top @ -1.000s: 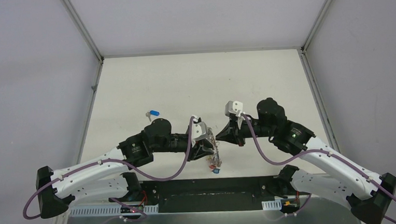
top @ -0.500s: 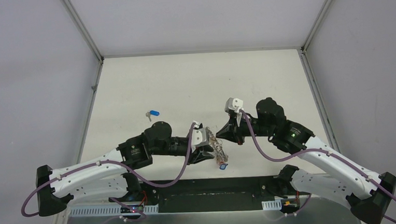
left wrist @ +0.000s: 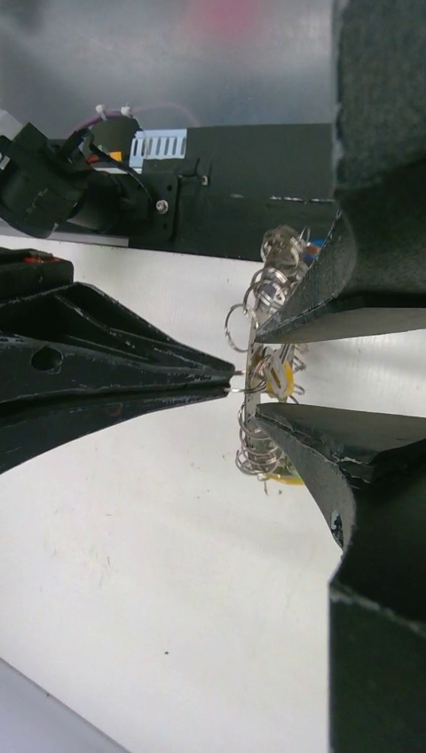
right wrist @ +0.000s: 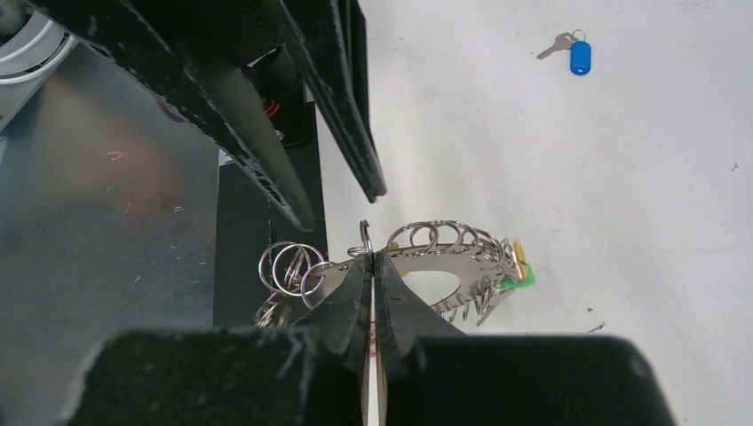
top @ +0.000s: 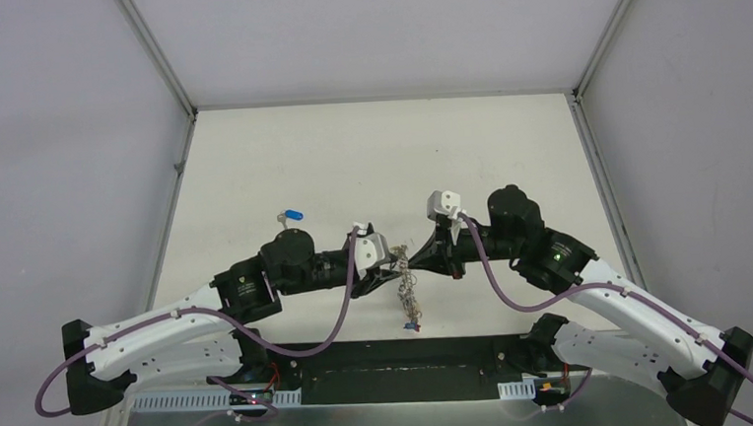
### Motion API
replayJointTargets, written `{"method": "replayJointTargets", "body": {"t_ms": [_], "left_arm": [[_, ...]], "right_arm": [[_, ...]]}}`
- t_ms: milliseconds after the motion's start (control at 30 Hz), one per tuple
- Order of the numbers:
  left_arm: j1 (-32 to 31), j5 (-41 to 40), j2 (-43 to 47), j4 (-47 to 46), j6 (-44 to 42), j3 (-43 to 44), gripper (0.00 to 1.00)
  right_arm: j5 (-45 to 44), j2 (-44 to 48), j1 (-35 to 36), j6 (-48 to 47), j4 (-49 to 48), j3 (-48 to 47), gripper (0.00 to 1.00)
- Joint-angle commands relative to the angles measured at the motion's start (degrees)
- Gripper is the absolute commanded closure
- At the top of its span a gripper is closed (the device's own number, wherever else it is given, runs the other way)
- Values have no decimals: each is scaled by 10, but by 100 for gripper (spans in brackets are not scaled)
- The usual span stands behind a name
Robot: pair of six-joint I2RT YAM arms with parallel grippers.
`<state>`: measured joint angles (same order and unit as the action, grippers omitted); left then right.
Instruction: Put the keys on the keyring
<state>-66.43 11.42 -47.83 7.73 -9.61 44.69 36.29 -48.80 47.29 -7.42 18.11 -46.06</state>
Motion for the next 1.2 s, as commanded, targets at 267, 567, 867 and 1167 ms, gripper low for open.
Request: {"method": "replayJointTargets", "body": {"t_ms": [267, 567, 867, 1167], "left_arm": [[-5, 3, -42, -18, -50, 29, 74], [-5, 0, -32, -24, -38, 21, 100], [-6, 40, 48, -167, -35, -73, 100], [-5, 113, 88, -291, -117, -137, 100]], "right_arm": [[50, -1, 3, -9, -59, -27, 100], [28, 7, 3, -13, -55, -27, 83], [-60, 148, 2, -36, -124, 60, 20], [-7, 191, 2, -59, -141, 83, 25]]}}
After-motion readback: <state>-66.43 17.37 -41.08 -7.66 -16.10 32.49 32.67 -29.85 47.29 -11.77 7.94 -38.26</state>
